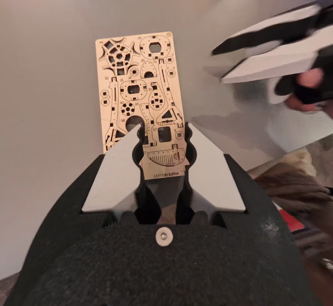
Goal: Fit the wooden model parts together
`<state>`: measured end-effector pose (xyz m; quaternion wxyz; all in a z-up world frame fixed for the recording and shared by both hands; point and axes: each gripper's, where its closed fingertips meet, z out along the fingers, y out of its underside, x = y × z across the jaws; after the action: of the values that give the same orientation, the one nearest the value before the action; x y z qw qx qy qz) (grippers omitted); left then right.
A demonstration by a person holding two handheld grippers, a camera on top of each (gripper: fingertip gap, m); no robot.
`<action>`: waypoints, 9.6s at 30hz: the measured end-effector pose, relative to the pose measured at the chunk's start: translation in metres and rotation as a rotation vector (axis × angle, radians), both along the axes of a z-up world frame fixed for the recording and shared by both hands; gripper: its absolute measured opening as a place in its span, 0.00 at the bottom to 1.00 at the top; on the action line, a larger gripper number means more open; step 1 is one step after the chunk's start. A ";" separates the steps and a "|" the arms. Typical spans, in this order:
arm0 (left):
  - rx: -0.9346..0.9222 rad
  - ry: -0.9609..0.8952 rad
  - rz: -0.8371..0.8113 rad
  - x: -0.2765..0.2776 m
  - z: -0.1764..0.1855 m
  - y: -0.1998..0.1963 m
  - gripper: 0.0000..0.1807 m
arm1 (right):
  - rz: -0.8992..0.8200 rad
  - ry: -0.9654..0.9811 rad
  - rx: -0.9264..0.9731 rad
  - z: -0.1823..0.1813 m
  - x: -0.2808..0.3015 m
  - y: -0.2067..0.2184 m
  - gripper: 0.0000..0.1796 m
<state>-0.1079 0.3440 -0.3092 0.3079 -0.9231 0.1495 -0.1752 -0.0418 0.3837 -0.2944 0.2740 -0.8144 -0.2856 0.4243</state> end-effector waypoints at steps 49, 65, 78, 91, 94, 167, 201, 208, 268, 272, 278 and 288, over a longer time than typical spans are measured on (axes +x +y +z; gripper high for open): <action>-0.122 -0.707 -0.540 0.067 0.066 -0.040 0.01 | 0.156 0.446 -0.138 0.077 -0.009 -0.046 0.04; -0.015 -0.789 -0.498 0.061 0.088 -0.023 0.01 | 0.281 0.450 -0.276 0.067 -0.011 -0.064 0.03; 0.004 -0.777 -0.435 0.051 0.078 -0.014 0.00 | 0.177 0.341 -0.123 0.057 -0.021 -0.053 0.05; -0.028 -0.854 -0.464 0.052 0.086 -0.018 0.00 | 0.254 0.464 -0.134 0.068 -0.001 -0.050 0.02; -0.004 -0.785 -0.436 0.051 0.079 -0.014 0.00 | 0.209 0.375 -0.087 0.059 -0.003 -0.046 0.03; -0.012 -0.756 -0.552 0.040 0.082 -0.019 0.01 | 0.202 0.558 -0.170 0.073 -0.013 -0.047 0.05; -0.103 -0.712 -0.613 0.054 0.053 -0.026 0.01 | 0.313 0.419 -0.293 0.035 -0.013 -0.062 0.02; -0.143 -0.738 -0.576 0.055 0.038 -0.020 0.01 | 0.262 0.268 -0.217 0.016 -0.009 -0.054 0.03; -0.195 -0.817 -0.650 0.065 0.042 -0.027 0.01 | 0.258 0.483 -0.250 0.035 -0.017 -0.053 0.02; -0.194 -0.821 -0.661 0.065 0.042 -0.029 0.01 | 0.281 0.517 -0.306 0.037 -0.016 -0.055 0.04; -0.199 -0.822 -0.650 0.064 0.041 -0.027 0.01 | 0.237 0.564 -0.372 0.039 -0.008 -0.044 0.01; -0.232 -0.820 -0.600 0.064 0.037 -0.020 0.01 | 0.196 0.467 -0.298 0.028 -0.010 -0.039 0.04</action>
<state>-0.0436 0.3242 -0.2727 0.1731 -0.7233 0.2541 -0.6183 -0.0522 0.3442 -0.2662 0.1675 -0.6944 -0.2265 0.6621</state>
